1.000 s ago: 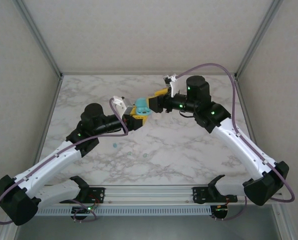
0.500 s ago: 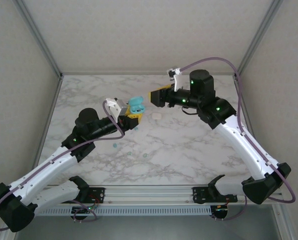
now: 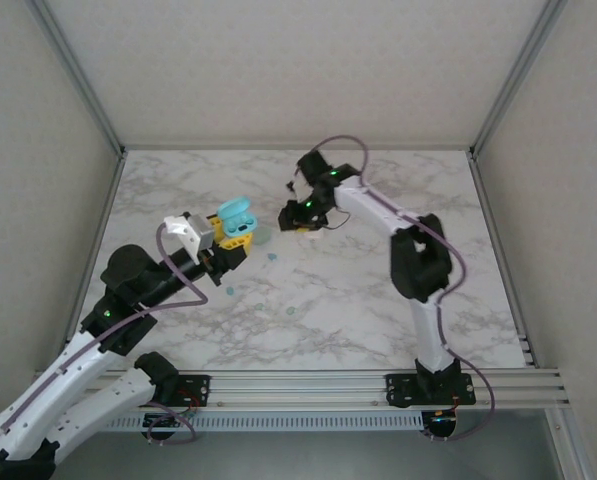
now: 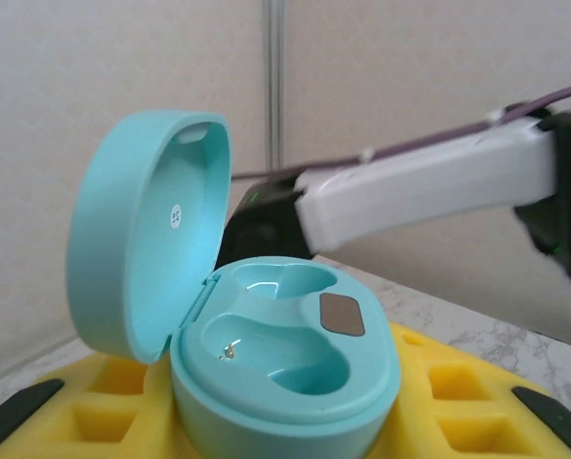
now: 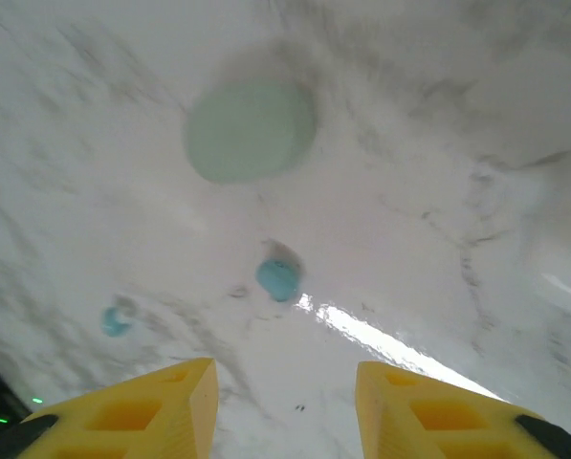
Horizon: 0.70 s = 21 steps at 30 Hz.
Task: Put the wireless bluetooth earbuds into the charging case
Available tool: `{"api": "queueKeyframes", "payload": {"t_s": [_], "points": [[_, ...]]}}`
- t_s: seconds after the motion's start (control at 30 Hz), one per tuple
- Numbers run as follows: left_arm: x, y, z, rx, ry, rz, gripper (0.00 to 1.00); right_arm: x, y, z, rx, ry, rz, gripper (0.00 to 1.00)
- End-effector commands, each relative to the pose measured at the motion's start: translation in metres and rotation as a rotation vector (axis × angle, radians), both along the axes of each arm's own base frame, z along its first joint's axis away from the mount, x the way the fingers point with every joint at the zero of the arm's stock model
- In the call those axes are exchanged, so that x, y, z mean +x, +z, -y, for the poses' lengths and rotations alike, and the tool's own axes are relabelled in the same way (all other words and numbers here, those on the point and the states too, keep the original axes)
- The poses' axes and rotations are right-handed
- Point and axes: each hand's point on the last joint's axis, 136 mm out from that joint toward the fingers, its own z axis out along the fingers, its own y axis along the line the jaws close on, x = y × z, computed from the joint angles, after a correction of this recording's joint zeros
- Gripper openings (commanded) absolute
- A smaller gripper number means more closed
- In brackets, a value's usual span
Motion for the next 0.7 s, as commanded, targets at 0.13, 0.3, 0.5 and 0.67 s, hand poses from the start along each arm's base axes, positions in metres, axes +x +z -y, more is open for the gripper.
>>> {"api": "queueKeyframes", "payload": {"t_s": [0.13,0.3,0.5,0.67], "points": [[-0.005,0.001,-0.010,0.022,0.031,0.010,0.12,-0.019,-0.025,-0.021,-0.168,0.200,0.034,0.45],[-0.005,0.004,-0.009,0.023,0.027,0.019,0.12,-0.021,-0.039,-0.028,-0.195,0.243,0.038,0.45],[-0.003,0.003,-0.006,0.030,0.021,0.018,0.12,-0.026,-0.049,-0.037,-0.227,0.292,0.047,0.46],[-0.003,0.003,-0.006,0.026,0.019,0.015,0.12,-0.026,-0.057,-0.039,-0.256,0.297,0.048,0.46]]}}
